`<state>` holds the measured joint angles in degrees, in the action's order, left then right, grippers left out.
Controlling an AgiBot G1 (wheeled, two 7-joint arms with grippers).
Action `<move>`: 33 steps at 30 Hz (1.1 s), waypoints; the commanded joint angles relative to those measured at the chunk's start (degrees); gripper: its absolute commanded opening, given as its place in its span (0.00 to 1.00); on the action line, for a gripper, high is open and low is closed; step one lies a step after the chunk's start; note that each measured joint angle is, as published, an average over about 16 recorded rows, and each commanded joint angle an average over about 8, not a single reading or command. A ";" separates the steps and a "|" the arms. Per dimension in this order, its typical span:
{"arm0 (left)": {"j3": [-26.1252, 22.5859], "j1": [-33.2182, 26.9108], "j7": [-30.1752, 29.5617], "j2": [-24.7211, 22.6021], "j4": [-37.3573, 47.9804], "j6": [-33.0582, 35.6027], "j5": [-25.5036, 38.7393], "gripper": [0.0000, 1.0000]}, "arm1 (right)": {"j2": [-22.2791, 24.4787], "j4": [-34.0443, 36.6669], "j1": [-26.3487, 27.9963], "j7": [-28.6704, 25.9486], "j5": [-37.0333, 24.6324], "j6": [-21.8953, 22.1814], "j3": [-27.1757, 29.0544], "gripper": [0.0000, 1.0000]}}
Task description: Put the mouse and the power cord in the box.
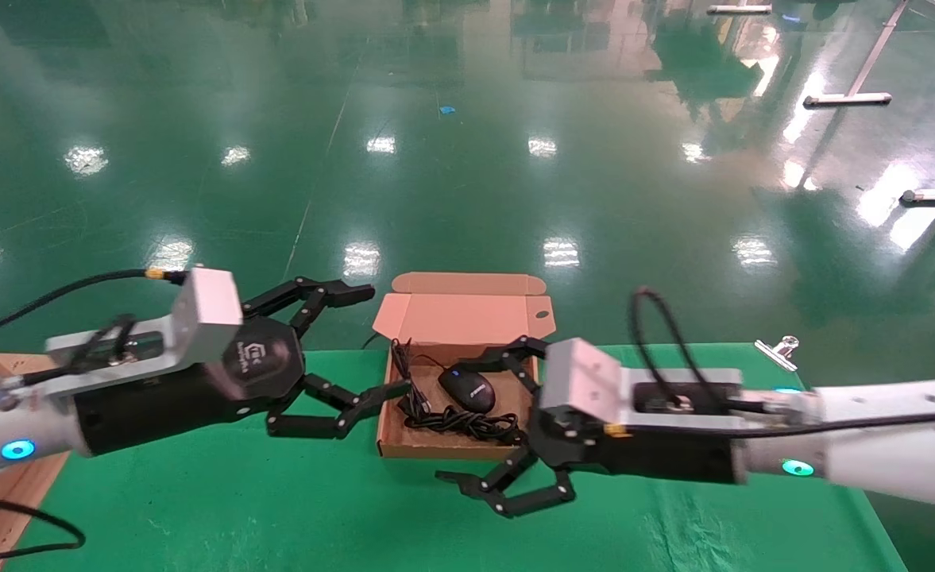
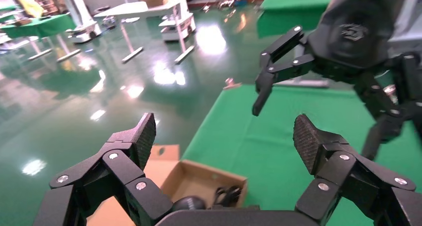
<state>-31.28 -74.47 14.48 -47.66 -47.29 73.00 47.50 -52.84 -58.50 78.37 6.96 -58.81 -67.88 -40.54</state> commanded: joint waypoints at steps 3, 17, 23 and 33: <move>2.60 2.20 -4.30 2.15 -4.48 2.16 -0.96 1.00 | 2.93 -2.48 -2.77 -2.92 2.79 -2.93 4.04 1.00; 11.65 9.86 -19.27 9.65 -20.08 9.69 -4.30 1.00 | 13.16 -11.14 -12.41 -13.08 12.52 -13.15 18.10 1.00; 15.01 12.65 -24.79 12.38 -25.97 12.45 -5.51 1.00 | 17.14 -14.51 -16.17 -16.99 16.30 -17.13 23.60 1.00; 16.13 13.51 -26.23 13.18 -28.12 13.28 -5.89 1.00 | 18.90 -16.03 -17.90 -18.23 18.10 -18.91 26.06 1.00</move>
<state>-15.11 -60.94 -11.89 -34.44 -75.54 86.32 41.61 -33.91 -74.55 60.46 -11.35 -40.71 -86.82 -14.43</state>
